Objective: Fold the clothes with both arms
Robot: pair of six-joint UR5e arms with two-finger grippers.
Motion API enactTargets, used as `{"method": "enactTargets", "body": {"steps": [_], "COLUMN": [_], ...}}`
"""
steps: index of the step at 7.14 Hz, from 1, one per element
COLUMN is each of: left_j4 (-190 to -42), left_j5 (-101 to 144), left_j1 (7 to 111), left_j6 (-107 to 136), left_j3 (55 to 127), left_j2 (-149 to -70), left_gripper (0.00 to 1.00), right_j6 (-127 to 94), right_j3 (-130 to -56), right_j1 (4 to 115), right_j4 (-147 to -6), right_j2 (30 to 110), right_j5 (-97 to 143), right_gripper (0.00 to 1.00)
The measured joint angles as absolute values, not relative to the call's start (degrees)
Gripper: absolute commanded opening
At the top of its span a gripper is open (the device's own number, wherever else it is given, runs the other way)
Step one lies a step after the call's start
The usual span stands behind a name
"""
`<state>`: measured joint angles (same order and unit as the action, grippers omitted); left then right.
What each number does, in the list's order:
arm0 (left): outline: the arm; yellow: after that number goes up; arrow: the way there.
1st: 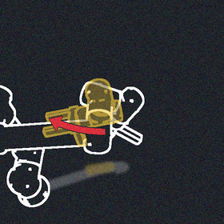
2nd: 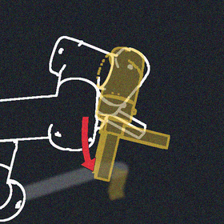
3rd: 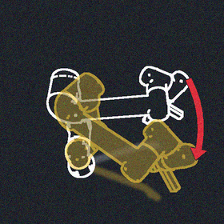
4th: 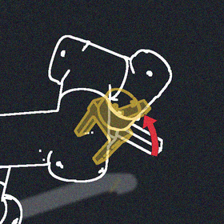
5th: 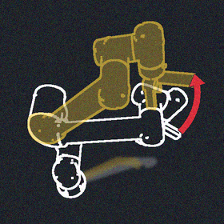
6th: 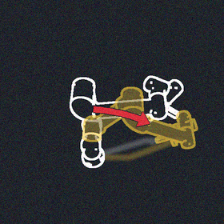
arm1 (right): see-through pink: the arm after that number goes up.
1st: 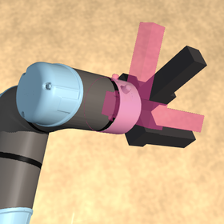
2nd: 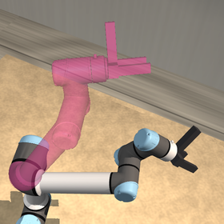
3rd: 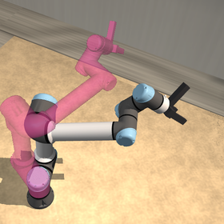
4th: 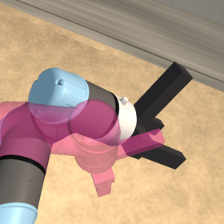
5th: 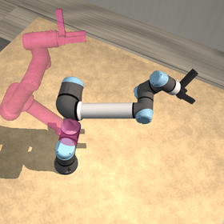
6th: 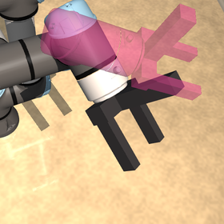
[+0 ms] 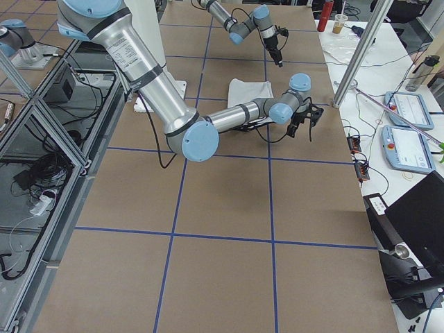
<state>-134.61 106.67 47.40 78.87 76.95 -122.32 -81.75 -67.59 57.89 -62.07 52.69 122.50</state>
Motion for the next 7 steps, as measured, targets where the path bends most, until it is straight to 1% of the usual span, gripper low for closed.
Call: {"method": "enactTargets", "body": {"steps": [1,2,3,4,6,7], "left_j4": [-134.4,-133.2,-130.1,-125.7,-117.9,-115.9], "left_j5": [110.9,114.1,117.0,119.7,126.9,129.8], "left_j1": [50.2,53.4,57.3,61.5,70.5,75.0], "left_j6": [69.4,59.1,48.1,36.6,17.1,10.3], "left_j3": [77.1,77.2,77.8,79.2,81.8,82.1], "left_j2": [-120.1,-117.9,-116.2,-114.6,-110.7,-108.2], "left_gripper": [0.66,0.68,0.81,1.0,1.0,1.0], "right_j6": [-74.1,-65.0,-54.2,-42.3,-21.5,-15.4], "right_j3": [-67.7,-67.9,-67.9,-68.0,-69.0,-70.9], "right_j1": [61.0,64.3,68.1,72.1,78.8,81.6], "right_j4": [-62.1,-62.6,-64.3,-67.9,-77.8,-82.4], "right_j2": [56.1,59.4,62.5,64.8,67.9,69.6], "right_j5": [124.8,126.6,128.3,130.0,131.8,132.5], "right_gripper": [1.0,1.0,1.0,1.0,1.0,1.0]}}
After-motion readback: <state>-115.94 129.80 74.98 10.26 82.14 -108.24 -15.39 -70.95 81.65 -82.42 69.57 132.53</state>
